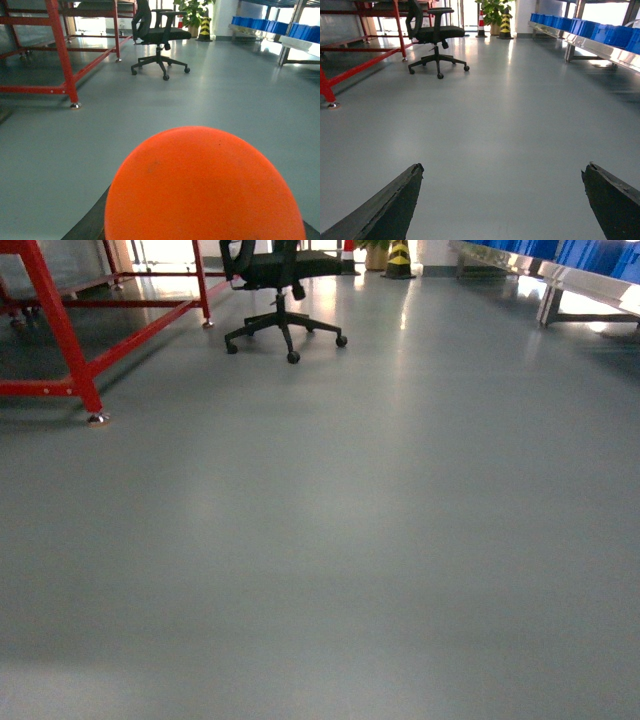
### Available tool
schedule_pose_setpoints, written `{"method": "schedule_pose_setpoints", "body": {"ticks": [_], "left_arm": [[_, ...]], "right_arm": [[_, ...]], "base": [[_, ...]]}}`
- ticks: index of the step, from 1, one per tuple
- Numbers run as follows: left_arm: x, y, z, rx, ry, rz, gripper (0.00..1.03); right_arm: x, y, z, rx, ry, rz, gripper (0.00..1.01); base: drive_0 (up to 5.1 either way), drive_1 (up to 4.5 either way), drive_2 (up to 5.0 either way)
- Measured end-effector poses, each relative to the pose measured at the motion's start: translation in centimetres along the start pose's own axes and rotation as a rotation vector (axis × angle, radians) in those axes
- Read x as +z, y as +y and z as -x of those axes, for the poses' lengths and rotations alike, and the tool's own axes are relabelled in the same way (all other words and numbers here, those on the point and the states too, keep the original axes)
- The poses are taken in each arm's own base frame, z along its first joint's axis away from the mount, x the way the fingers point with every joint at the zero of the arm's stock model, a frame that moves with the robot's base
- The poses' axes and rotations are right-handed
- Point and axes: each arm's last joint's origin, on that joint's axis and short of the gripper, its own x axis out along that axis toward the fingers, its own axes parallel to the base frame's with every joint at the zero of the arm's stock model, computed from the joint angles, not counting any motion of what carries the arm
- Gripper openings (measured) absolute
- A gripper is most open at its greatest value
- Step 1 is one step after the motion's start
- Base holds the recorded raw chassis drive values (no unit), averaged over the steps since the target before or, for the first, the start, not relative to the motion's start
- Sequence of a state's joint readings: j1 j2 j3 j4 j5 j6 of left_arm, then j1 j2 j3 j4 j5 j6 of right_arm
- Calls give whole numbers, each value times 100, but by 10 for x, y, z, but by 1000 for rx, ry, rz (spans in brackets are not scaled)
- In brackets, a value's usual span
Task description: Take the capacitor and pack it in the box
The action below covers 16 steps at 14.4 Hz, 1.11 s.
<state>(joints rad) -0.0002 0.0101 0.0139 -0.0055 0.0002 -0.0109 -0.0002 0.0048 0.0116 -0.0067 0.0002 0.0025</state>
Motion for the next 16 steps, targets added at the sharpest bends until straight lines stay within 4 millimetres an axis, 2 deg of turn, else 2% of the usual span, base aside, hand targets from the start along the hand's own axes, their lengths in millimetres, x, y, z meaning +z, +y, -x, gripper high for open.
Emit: {"method": "schedule_pose_setpoints", "body": {"ticks": [16], "left_arm": [[0, 0, 0, 0, -1, 0, 44]], "right_arm": [[0, 0, 0, 0, 0, 0, 98]], "base": [[-501, 240, 240]]}}
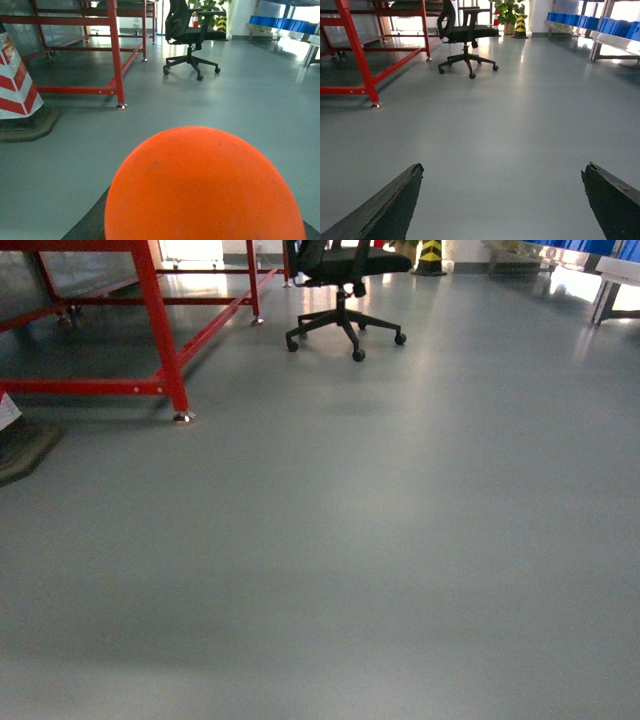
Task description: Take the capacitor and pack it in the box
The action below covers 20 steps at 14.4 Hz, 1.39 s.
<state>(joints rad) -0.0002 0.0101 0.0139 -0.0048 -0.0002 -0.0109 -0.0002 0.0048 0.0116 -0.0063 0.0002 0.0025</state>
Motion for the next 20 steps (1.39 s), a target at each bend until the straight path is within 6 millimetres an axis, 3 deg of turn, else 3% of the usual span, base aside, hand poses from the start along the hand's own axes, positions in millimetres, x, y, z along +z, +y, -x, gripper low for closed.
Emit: {"method": "schedule_pose_setpoints", "body": {"ticks": [20], "left_arm": [[0, 0, 0, 0, 1, 0, 44]], "right_arm": [[1, 0, 0, 0, -5, 0, 98]], "base": [[-505, 236, 236]]}}
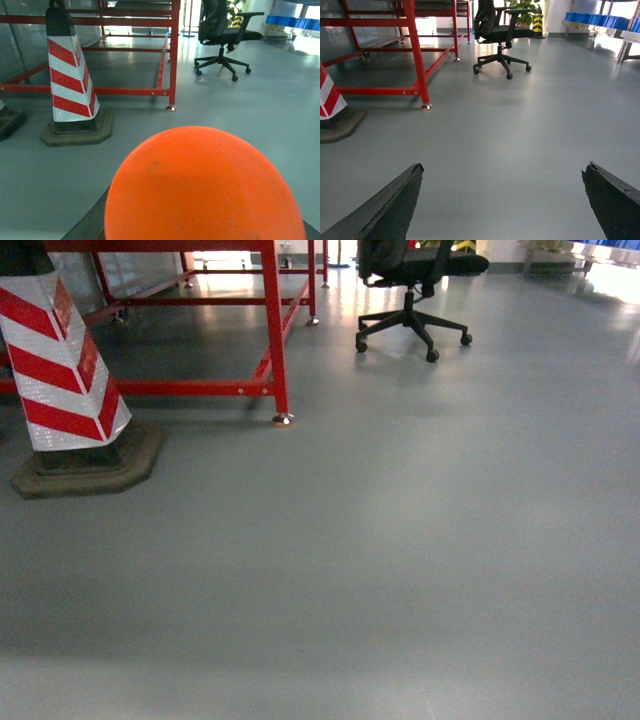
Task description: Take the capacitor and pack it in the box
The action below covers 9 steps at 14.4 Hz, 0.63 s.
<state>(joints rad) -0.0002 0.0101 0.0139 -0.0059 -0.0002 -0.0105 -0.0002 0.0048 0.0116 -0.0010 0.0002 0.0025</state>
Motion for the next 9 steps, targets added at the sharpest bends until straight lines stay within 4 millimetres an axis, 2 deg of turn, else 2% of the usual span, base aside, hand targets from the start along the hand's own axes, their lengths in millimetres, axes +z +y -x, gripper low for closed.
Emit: {"method": "schedule_pose_setpoints", "body": {"ticks": [9], "left_arm": [[0, 0, 0, 1, 1, 0, 44]], "right_arm": [[0, 0, 0, 0, 3, 0, 98]], "base": [[-504, 237, 237]]}}
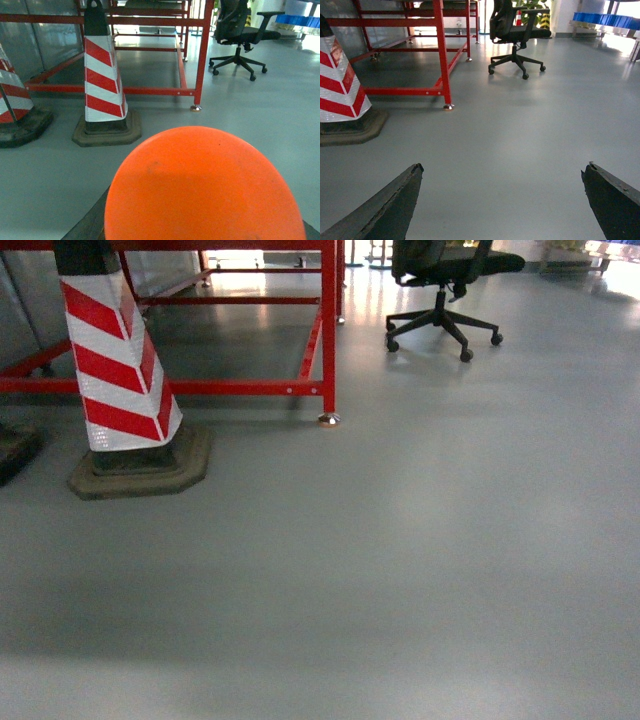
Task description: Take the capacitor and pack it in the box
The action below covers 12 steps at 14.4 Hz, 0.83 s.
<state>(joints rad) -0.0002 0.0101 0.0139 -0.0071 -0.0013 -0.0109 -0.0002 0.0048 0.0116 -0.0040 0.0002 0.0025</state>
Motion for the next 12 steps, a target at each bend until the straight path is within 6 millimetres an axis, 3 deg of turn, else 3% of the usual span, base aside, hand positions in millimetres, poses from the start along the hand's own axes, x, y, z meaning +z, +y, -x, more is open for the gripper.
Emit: {"method": "schedule_pose_setpoints", "body": {"ticks": [12], "left_arm": [[0, 0, 0, -1, -1, 0, 44]], "right_arm": [[0, 0, 0, 0, 2, 0, 98]], "base": [[-502, 239, 239]]}}
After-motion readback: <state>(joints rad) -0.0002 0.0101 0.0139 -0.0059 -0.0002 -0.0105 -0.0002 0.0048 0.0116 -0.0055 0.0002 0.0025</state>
